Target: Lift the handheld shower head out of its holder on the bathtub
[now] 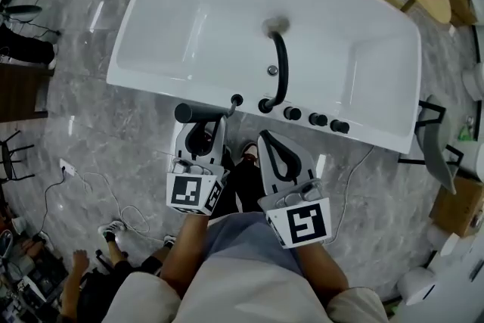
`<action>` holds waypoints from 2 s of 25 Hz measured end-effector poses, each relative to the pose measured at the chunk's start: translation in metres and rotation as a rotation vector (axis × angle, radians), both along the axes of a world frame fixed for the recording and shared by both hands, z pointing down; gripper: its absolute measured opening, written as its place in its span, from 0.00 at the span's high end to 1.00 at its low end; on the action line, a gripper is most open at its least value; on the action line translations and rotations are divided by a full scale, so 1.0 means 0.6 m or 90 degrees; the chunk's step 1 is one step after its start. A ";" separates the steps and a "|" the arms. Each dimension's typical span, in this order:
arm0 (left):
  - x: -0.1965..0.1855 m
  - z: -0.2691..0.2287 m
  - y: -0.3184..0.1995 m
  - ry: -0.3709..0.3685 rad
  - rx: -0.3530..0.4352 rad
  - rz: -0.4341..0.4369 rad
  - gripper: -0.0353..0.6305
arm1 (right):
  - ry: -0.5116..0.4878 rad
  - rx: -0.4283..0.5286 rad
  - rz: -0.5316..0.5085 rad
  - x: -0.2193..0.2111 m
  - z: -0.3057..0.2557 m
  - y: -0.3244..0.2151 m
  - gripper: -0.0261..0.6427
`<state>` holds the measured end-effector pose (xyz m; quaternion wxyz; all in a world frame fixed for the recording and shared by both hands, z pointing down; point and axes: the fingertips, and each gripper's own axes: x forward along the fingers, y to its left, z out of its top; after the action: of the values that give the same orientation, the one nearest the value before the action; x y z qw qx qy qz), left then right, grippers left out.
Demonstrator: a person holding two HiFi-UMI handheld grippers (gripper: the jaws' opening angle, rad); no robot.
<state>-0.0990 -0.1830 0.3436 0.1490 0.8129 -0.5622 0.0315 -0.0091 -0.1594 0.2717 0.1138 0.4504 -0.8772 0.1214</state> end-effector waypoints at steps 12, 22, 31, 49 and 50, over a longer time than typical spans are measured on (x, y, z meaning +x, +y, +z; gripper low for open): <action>-0.009 -0.093 -0.002 -0.003 0.030 0.008 0.77 | -0.016 0.039 -0.023 -0.016 -0.088 -0.003 0.93; 0.020 -0.155 -0.001 0.016 0.034 0.038 0.77 | -0.027 0.063 -0.032 0.005 -0.135 -0.006 0.93; 0.006 -0.228 0.005 0.028 0.079 0.055 0.77 | -0.011 0.097 -0.027 -0.004 -0.183 -0.025 0.93; -0.006 -0.252 0.044 0.049 0.068 0.115 0.77 | -0.029 0.081 0.034 0.026 -0.186 0.014 0.93; -0.007 -0.252 0.044 0.048 0.068 0.115 0.77 | -0.029 0.082 0.038 0.030 -0.187 0.016 0.93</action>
<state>-0.1030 -0.1564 0.1924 0.1231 0.8675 -0.4818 -0.0155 0.0090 -0.1496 0.1593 0.0608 0.4797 -0.8718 0.0785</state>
